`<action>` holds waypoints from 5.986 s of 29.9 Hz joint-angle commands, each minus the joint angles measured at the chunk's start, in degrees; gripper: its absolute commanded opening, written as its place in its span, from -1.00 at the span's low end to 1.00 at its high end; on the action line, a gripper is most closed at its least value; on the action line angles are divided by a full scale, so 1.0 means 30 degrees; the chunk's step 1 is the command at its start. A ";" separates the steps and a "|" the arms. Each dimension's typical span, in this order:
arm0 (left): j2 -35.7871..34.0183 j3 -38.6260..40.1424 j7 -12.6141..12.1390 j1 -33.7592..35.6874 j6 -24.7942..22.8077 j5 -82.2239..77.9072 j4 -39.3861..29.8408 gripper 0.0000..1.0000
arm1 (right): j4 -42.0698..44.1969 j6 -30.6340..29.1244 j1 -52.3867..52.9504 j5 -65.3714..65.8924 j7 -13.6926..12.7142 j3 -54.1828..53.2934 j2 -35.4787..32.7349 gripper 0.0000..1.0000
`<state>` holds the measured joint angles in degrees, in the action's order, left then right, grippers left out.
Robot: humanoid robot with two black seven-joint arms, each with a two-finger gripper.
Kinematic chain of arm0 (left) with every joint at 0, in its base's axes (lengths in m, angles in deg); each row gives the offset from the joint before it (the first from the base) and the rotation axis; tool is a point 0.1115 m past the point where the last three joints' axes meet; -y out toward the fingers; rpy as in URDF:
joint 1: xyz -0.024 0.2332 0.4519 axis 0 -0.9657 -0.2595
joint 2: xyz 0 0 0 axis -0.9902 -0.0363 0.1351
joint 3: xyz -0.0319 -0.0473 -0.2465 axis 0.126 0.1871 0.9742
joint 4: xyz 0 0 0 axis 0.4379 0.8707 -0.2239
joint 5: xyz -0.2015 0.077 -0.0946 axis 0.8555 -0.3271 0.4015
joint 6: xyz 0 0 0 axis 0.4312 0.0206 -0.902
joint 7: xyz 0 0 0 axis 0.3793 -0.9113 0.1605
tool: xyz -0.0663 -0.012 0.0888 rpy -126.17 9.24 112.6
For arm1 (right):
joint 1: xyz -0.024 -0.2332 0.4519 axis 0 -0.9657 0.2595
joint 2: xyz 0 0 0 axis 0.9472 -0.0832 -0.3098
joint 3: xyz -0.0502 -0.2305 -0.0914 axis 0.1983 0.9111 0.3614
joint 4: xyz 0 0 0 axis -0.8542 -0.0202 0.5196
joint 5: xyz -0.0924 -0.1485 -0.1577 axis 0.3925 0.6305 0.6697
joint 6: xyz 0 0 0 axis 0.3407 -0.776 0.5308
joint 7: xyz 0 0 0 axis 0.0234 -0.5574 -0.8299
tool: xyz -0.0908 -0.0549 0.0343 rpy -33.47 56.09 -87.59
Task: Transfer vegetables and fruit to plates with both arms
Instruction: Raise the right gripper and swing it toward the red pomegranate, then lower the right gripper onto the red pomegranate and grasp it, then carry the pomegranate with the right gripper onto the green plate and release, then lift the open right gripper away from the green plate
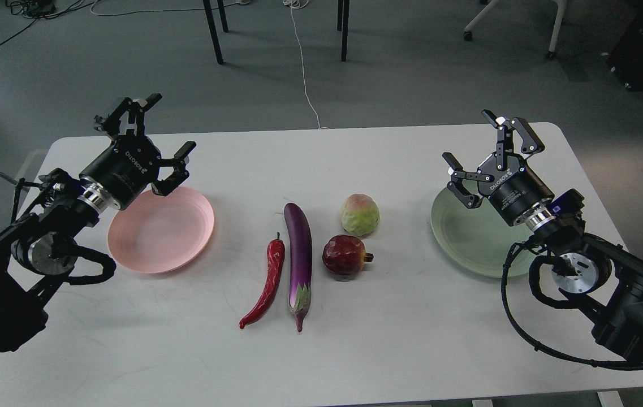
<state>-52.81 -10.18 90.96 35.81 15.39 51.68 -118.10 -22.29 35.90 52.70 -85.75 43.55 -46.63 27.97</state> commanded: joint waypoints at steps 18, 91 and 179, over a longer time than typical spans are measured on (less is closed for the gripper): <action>-0.1361 0.0696 0.0559 0.0763 0.0000 -0.2035 -0.0057 0.99 | -0.2252 0.0001 1.2507 1.7328 -0.0004 0.7663 -0.2071 0.98; -0.1420 0.1077 0.1468 -0.0028 0.0000 -0.2006 -0.1258 0.99 | -0.1138 0.0487 1.5211 3.3047 -0.0004 1.6640 0.5960 -0.18; -0.0482 0.3918 0.1175 -0.1317 0.0000 -0.3119 -0.3309 0.99 | -0.5709 0.3065 1.1316 3.4101 -0.0004 0.9931 -0.7313 0.89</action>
<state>-54.07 1.51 94.65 31.89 15.39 42.32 -127.56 -39.37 45.08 86.61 16.48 43.54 -16.63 6.27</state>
